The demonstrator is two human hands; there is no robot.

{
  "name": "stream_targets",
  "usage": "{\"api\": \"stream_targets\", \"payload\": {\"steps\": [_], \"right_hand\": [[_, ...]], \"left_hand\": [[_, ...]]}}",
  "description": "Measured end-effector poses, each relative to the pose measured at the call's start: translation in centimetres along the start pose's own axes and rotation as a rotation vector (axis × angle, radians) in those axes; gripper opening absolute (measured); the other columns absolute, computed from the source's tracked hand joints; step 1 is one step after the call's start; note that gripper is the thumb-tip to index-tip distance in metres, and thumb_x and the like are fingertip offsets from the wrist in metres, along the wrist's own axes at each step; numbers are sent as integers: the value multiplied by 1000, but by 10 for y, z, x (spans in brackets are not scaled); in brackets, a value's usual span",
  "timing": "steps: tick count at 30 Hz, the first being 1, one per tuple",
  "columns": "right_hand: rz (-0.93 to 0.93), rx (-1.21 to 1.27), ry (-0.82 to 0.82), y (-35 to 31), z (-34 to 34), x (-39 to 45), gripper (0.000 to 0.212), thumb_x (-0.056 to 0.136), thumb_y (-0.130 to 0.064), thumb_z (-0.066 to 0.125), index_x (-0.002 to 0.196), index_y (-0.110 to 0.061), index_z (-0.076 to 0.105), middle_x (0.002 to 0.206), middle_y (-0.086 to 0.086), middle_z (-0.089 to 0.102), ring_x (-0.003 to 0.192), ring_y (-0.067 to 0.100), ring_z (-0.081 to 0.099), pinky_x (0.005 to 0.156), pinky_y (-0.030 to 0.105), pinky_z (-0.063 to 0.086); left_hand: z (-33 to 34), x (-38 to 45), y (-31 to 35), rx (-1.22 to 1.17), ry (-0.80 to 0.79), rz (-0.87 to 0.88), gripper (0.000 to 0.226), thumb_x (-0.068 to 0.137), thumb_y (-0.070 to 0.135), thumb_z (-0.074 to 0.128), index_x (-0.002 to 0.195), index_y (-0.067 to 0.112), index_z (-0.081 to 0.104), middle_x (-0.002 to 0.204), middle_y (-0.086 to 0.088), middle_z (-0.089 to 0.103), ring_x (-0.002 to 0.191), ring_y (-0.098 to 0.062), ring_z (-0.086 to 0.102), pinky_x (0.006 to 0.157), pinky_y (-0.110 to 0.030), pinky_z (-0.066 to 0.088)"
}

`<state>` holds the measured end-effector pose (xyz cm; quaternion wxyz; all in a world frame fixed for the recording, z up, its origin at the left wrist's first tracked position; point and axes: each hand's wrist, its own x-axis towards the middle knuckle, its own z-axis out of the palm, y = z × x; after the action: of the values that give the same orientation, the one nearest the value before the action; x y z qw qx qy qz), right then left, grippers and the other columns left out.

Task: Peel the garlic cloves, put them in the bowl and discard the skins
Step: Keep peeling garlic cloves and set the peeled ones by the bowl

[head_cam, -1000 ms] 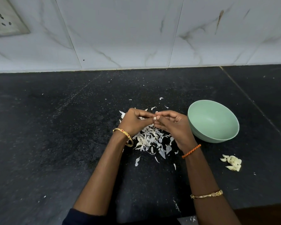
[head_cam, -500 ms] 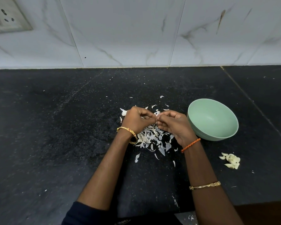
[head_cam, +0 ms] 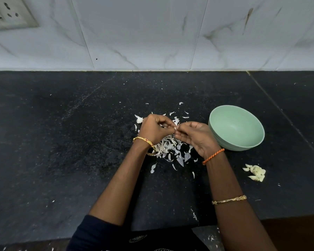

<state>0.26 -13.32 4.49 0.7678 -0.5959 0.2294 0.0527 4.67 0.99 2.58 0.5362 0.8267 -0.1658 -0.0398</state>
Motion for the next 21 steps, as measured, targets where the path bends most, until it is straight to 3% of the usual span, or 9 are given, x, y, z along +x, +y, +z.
{"api": "stream_targets", "payload": {"steps": [5, 11, 14, 21], "right_hand": [[-36, -36, 17, 0, 1, -4, 4, 85, 3, 66, 85, 4, 63, 76, 15, 68, 62, 12, 69, 60, 22, 59], [-90, -56, -5, -2, -1, -7, 7, 82, 3, 70, 83, 0, 64, 73, 11, 70, 65, 13, 69, 63, 24, 59], [-115, -49, -11, -1, -1, -9, 6, 84, 4, 66, 81, -1, 64, 67, 9, 69, 62, 12, 68, 64, 24, 60], [-80, 124, -179, -2, -9, -12, 5, 87, 3, 61, 90, 0, 64, 71, 7, 70, 66, 12, 68, 66, 23, 58]], "left_hand": [[3, -5, 8, 15, 54, -1, 9, 71, 5, 77, 75, 12, 75, 65, 6, 66, 52, 7, 53, 55, -6, 39], [2, -9, 12, 13, 116, -14, 12, 67, 9, 79, 74, 18, 73, 68, 6, 70, 65, -3, 65, 65, -23, 54], [1, -10, 15, -49, 117, -39, 13, 69, 6, 79, 75, 14, 71, 68, 4, 68, 58, 4, 59, 57, -15, 48], [0, -11, 12, -309, 103, -117, 22, 77, -3, 71, 70, 17, 68, 64, 10, 66, 60, 3, 58, 64, -13, 49]]}}
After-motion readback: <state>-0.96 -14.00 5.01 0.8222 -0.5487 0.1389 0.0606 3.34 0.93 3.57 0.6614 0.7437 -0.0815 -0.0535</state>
